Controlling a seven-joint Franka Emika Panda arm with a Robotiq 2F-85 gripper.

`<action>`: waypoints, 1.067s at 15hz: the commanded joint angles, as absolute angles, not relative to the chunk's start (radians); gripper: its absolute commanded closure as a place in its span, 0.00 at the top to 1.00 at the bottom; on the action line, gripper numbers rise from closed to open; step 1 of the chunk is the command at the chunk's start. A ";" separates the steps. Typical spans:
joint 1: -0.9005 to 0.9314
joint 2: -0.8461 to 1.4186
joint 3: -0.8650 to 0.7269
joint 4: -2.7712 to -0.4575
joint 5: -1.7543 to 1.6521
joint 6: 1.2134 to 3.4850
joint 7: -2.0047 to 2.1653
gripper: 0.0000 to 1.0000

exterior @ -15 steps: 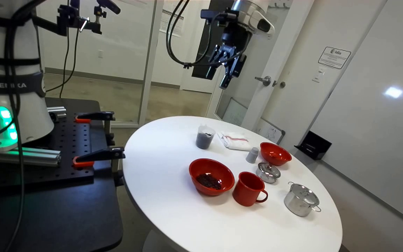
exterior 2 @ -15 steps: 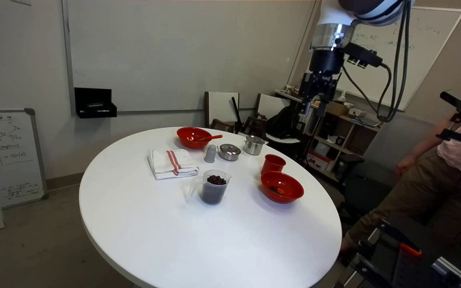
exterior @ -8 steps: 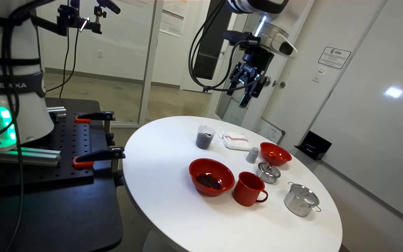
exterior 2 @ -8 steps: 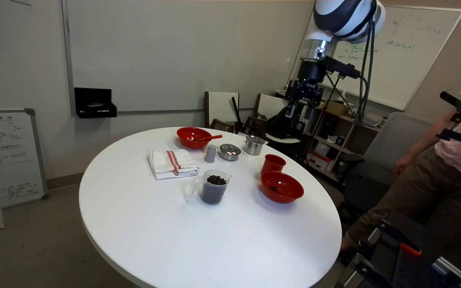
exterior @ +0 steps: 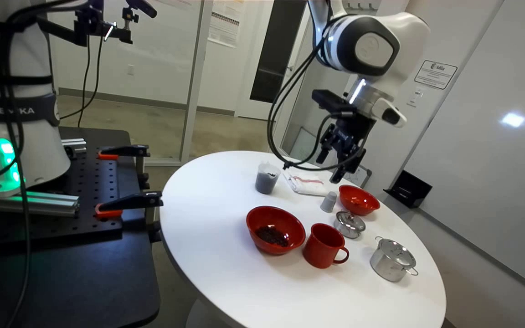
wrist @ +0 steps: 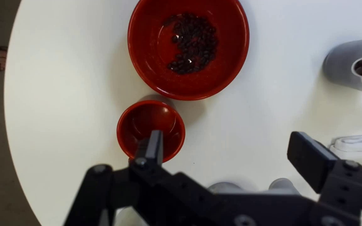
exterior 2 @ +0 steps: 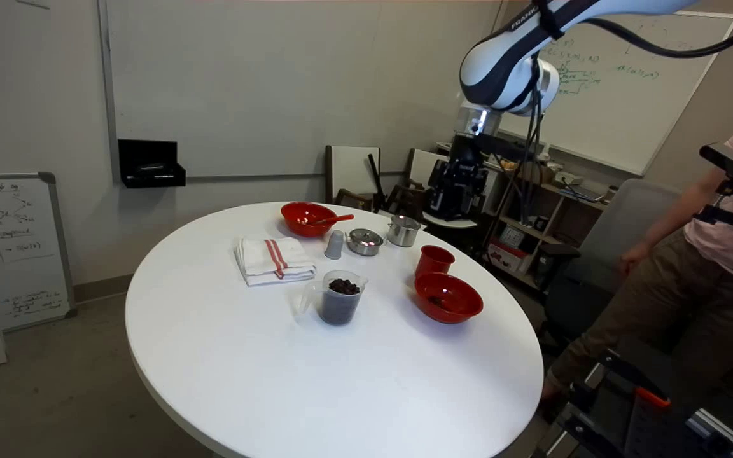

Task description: Move the mug to the left

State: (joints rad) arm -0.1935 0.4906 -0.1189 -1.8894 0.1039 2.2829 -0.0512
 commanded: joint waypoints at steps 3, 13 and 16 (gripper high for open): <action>-0.217 0.706 -0.102 -1.655 0.119 2.244 -0.036 1.00; -0.261 0.945 -0.079 -1.413 0.129 2.153 -0.042 1.00; -0.267 0.993 -0.061 -1.372 0.136 2.137 -0.044 1.00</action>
State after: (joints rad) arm -0.2505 0.9256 -0.0863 -1.4629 0.1100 2.1830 -0.0432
